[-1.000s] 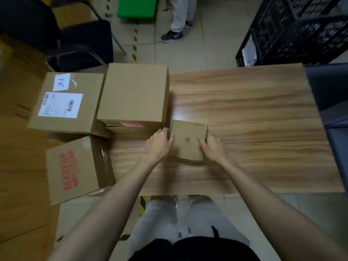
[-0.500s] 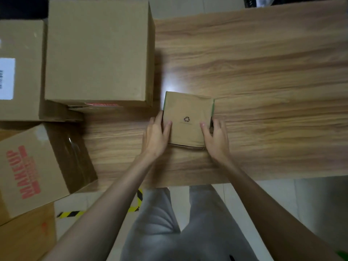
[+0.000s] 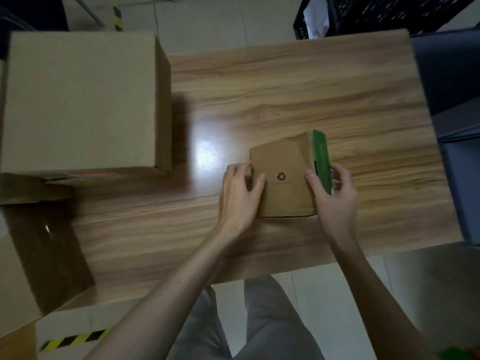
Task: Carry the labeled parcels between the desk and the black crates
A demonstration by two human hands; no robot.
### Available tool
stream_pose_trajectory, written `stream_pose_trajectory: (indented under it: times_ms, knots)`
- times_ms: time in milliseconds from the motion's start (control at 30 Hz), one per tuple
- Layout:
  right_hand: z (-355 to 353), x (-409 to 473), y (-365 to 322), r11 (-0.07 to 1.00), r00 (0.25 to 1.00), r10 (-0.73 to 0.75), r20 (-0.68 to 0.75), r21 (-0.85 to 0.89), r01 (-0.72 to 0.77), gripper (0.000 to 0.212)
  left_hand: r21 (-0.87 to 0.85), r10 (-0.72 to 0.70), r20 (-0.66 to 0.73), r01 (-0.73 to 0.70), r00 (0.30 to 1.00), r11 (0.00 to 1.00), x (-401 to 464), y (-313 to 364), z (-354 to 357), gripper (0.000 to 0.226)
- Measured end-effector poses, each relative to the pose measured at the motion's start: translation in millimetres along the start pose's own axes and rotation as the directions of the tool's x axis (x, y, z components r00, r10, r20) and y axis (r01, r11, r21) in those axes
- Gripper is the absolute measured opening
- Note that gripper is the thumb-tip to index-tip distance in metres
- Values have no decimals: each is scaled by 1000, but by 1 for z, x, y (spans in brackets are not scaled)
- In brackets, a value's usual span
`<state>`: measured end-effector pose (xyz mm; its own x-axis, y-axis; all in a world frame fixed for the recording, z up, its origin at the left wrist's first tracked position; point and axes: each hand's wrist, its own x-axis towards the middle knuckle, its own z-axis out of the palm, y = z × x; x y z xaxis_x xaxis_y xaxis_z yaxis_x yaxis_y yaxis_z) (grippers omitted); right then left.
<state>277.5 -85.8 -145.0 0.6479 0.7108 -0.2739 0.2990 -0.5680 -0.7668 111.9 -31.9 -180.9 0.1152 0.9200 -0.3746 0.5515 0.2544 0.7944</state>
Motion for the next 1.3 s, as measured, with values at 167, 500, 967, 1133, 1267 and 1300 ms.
stream_pose_trajectory:
  times_ms: [167,500,967,1133,1267,1300]
  knots:
    - [13,-17,-18,990,990,-129,48,65,126,40,-189,52,58,-40,997,981,-18,31,-7,63]
    - [69,-26,-10,979,925,-195,325,129,161,33,-404,53,-82,-82,995,911,-12,-4,-61,55]
    - [98,-3,46,998,941,-66,333,5,68,12,57,-43,-10,43,999,997,11,-87,-62,43]
    - [101,-7,56,992,949,-128,288,54,117,22,29,-51,-4,51,999,998,7,-88,-58,31]
    - [92,-9,35,984,951,-171,258,100,150,38,-17,18,-28,-19,999,1000,-1,-61,-65,30]
    - [86,-10,21,976,949,-201,244,130,173,45,-17,48,-51,-49,998,999,-2,-50,-71,31]
